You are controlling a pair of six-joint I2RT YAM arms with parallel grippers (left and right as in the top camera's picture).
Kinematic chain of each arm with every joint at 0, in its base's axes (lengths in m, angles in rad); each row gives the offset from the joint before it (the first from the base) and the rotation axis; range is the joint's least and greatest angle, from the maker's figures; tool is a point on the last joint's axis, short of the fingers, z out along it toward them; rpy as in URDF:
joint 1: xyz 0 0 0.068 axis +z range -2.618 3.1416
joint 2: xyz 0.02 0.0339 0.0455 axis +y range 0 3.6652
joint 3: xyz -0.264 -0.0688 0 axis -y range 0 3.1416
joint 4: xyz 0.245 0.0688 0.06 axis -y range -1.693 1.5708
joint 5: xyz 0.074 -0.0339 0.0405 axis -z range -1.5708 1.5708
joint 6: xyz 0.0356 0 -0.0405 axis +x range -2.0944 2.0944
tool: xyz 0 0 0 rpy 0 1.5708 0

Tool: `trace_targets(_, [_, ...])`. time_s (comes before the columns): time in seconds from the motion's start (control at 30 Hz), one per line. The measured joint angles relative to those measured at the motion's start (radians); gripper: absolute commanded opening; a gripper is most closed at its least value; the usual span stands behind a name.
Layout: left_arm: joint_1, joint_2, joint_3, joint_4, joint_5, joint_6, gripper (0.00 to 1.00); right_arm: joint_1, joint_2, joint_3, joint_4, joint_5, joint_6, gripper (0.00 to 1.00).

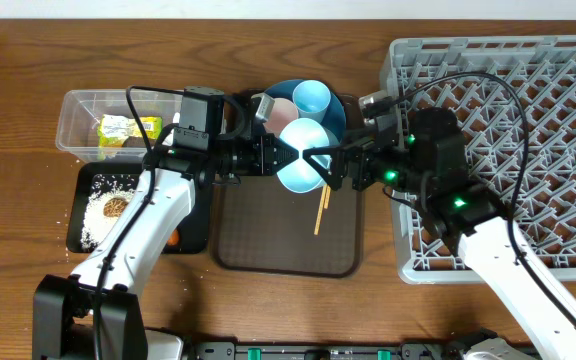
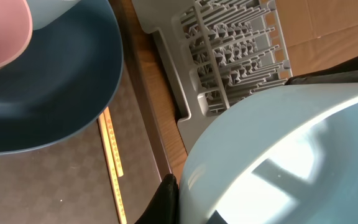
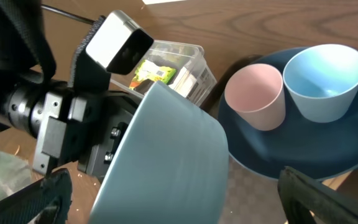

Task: Sort waste into correct bins and load items into the dishwasher rack
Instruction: 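Reach the right gripper to the held bowl and grasp its rim, then release the bowl from the left gripper and carry it right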

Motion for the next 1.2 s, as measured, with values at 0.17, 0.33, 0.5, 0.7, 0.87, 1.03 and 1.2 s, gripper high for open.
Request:
trace_targets(0.17, [0.0,0.0,0.0,0.0,0.0,0.0,0.06,0.019,0.009,0.0,0.041,-0.003,0.035,0.82])
trace_targets(0.33, [0.0,0.0,0.0,0.001,0.0,0.0,0.06,0.019,0.009,0.0,0.021,-0.037,0.092,0.76])
trace_targets(0.5, [0.0,0.0,0.0,0.014,0.0,0.0,0.06,0.019,0.009,0.0,0.011,-0.086,0.137,0.78])
trace_targets(0.7, [0.0,0.0,0.0,0.025,0.0,0.0,0.06,0.019,0.009,0.0,0.008,-0.126,0.174,0.71])
trace_targets(0.87, [0.0,0.0,0.0,0.026,0.001,0.0,0.06,0.019,0.009,0.0,0.002,-0.13,0.185,0.69])
trace_targets(1.03, [0.0,0.0,0.0,0.029,0.0,-0.001,0.06,0.019,0.009,0.0,-0.021,-0.12,0.186,0.69])
trace_targets(1.2, [0.0,0.0,0.0,0.029,0.0,-0.002,0.06,0.019,0.009,0.0,-0.042,-0.093,0.186,0.67])
